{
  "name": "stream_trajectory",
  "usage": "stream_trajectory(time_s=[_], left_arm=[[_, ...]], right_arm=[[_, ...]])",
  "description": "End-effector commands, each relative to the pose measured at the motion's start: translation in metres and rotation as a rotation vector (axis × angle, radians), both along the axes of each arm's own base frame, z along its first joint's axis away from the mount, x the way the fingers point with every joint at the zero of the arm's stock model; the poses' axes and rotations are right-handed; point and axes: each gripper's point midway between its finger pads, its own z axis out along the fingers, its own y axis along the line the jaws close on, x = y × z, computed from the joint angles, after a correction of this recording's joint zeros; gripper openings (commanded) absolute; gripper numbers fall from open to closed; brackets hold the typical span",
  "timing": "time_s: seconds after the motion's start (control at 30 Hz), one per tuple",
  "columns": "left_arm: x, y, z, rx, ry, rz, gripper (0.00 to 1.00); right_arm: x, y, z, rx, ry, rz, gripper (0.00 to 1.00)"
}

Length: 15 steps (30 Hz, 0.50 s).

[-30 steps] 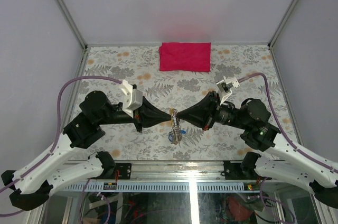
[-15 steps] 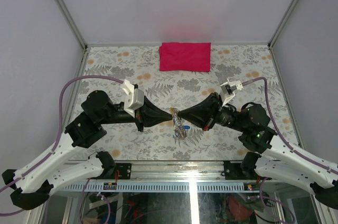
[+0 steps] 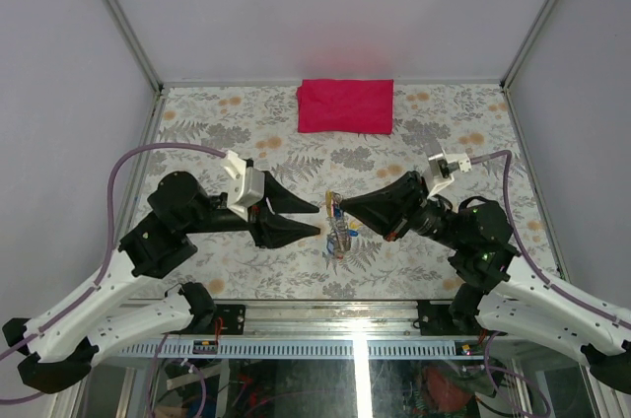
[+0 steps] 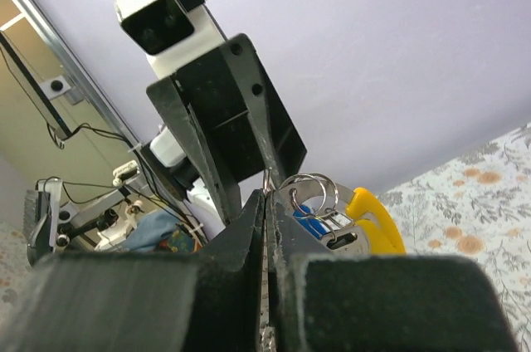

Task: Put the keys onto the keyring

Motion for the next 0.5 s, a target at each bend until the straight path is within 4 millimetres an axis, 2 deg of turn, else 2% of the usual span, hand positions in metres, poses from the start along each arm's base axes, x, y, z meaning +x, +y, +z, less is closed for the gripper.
stream_trajectory(time_s=[0.0, 0.23, 0.47], left_arm=[[-0.003, 0.004, 0.017, -0.061, -0.033, 0.0, 0.42], [-0.002, 0.011, 0.044, -0.188, -0.017, 0.046, 0.51], [-0.013, 0.007, 0.057, -0.278, 0.013, -0.035, 0.52]], right_arm=[[-0.009, -0.021, 0.047, 0.161, -0.116, -0.03, 0.0], [-0.018, -0.018, 0.041, 0.098, -0.23, -0.013, 0.0], [-0.024, -0.02, 0.042, 0.041, -0.378, -0.029, 0.0]])
